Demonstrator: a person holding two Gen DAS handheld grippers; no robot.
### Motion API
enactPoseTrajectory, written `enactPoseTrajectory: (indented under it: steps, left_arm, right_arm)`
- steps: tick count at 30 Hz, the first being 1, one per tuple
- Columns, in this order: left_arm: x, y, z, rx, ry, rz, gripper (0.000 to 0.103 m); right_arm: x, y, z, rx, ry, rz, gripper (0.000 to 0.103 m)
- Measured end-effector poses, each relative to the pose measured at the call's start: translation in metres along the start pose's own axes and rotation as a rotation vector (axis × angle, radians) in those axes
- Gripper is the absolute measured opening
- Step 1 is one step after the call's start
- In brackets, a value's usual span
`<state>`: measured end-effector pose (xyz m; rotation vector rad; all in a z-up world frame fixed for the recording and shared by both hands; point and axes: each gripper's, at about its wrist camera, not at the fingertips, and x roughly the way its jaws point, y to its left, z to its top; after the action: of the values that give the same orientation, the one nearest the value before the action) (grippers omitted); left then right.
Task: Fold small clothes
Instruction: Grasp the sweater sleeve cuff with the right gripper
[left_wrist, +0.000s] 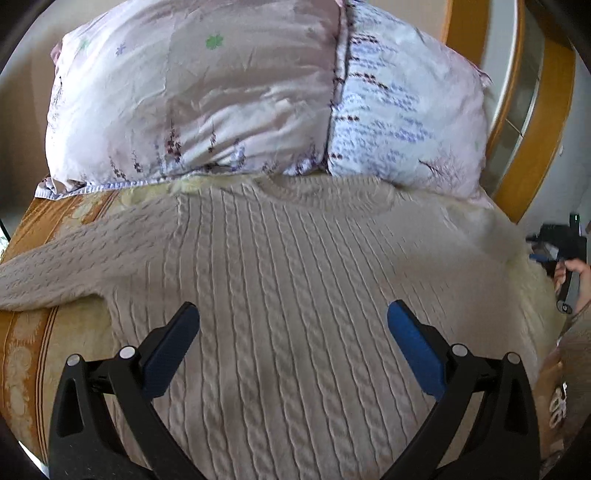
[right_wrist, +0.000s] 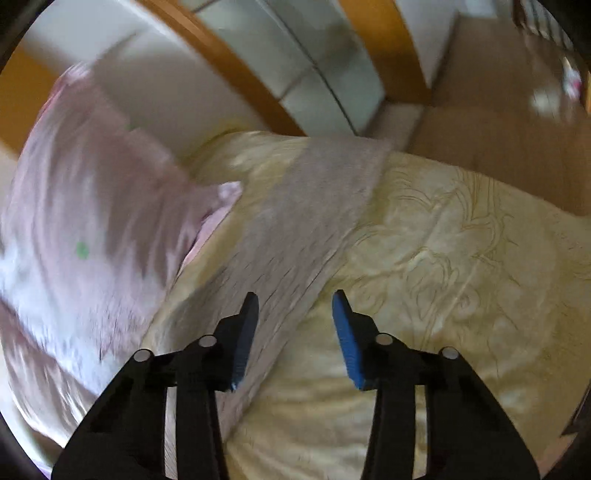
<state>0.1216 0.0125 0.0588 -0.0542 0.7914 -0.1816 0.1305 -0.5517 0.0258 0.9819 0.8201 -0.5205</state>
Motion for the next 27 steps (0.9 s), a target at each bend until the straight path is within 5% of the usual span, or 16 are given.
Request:
enactPoseTrajectory:
  steps: [9, 14, 18, 27]
  left_arm:
    - [0.023, -0.002, 0.016, 0.034, 0.034, -0.024, 0.101]
    - [0.034, 0.001, 0.017, 0.006, 0.063, -0.051, 0.101]
    - [0.037, 0.003, 0.017, -0.01, 0.067, -0.085, 0.101]
    - [0.038, 0.018, 0.019, -0.092, 0.058, -0.17, 0.101]
  right_arm:
    - [0.016, -0.015, 0.016, 0.087, -0.004, 0.029, 0.033]
    - [0.017, -0.023, 0.018, 0.096, -0.028, 0.034, 0.012]
    - [0.014, -0.021, 0.017, 0.067, -0.045, 0.047, 0.009]
    - [-0.032, 0.032, 0.004, -0.115, -0.149, 0.236, 0.007]
